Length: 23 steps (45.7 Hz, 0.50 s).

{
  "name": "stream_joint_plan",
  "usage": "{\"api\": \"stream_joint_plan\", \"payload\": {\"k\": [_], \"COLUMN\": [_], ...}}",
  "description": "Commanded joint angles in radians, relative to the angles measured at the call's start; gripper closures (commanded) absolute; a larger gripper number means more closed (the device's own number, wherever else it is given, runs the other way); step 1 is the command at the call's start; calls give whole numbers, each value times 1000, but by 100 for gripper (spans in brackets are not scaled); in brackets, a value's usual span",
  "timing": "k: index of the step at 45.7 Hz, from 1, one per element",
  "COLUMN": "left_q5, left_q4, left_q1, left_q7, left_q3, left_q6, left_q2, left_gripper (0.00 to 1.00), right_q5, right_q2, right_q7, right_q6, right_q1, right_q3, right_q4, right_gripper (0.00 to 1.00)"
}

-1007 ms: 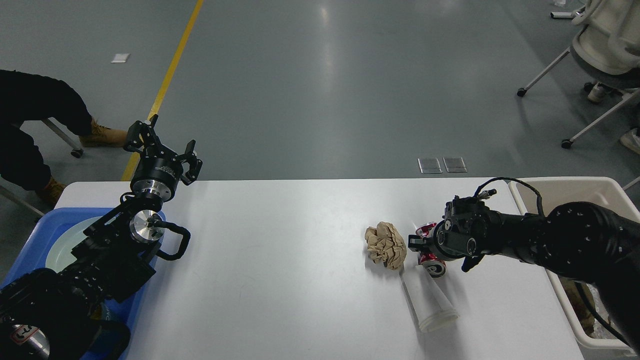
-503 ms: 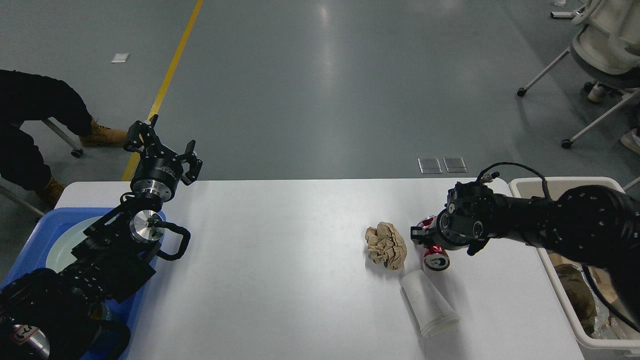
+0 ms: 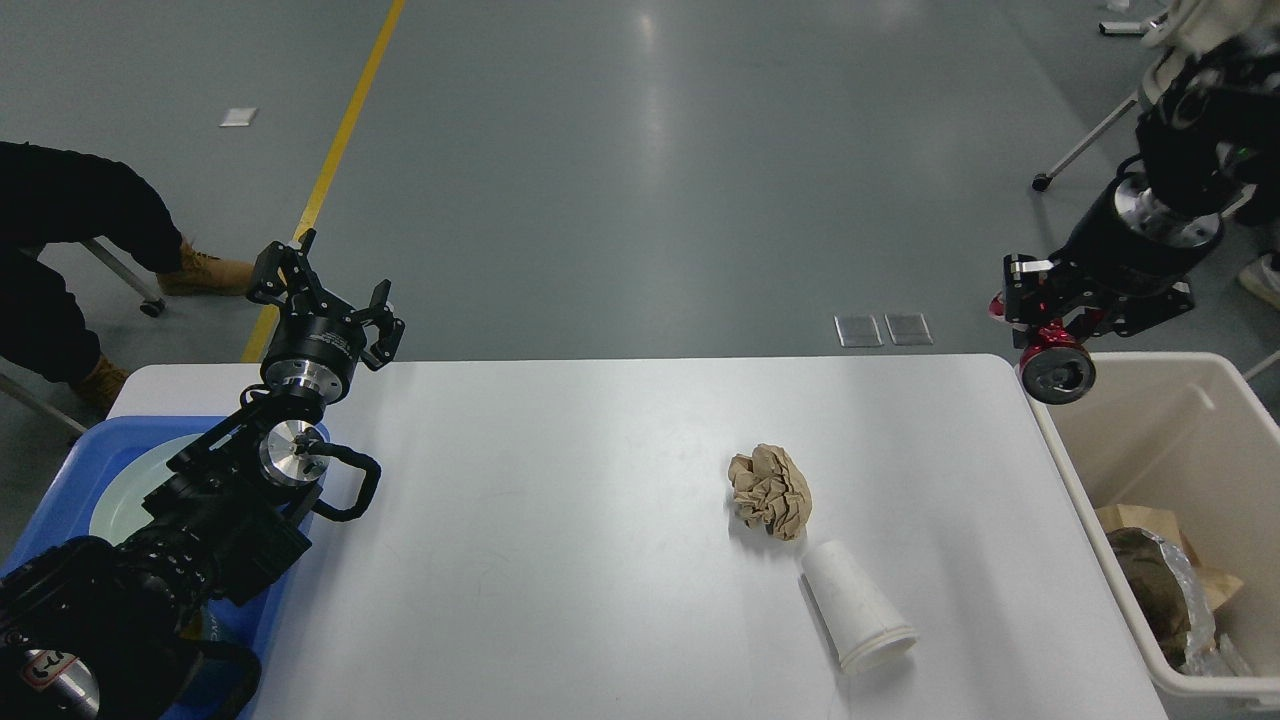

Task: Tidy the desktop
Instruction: 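Lift the red can up and carry it over the bin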

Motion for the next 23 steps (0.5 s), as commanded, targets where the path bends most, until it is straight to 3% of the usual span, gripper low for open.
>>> {"api": "stream_joint_plan", "payload": {"k": [1, 9, 23], "left_q5": [0, 0, 0], "left_q4": [0, 0, 0], "left_q1": [0, 0, 0], "left_q7": [-1, 0, 0], "left_q3": [0, 0, 0], "left_q6": [0, 0, 0], "left_q2": [0, 0, 0], "left_gripper": [4, 4, 4], "right_q5": [-4, -13, -39], "right_q2": [-30, -39, -44], "right_q7": [-1, -1, -1], "right_q6": [28, 28, 28], "right_q1": [110, 262, 369], "right_q3": [-20, -103, -153], "right_q4": [0, 5, 6], "right_gripper": [100, 100, 100]}}
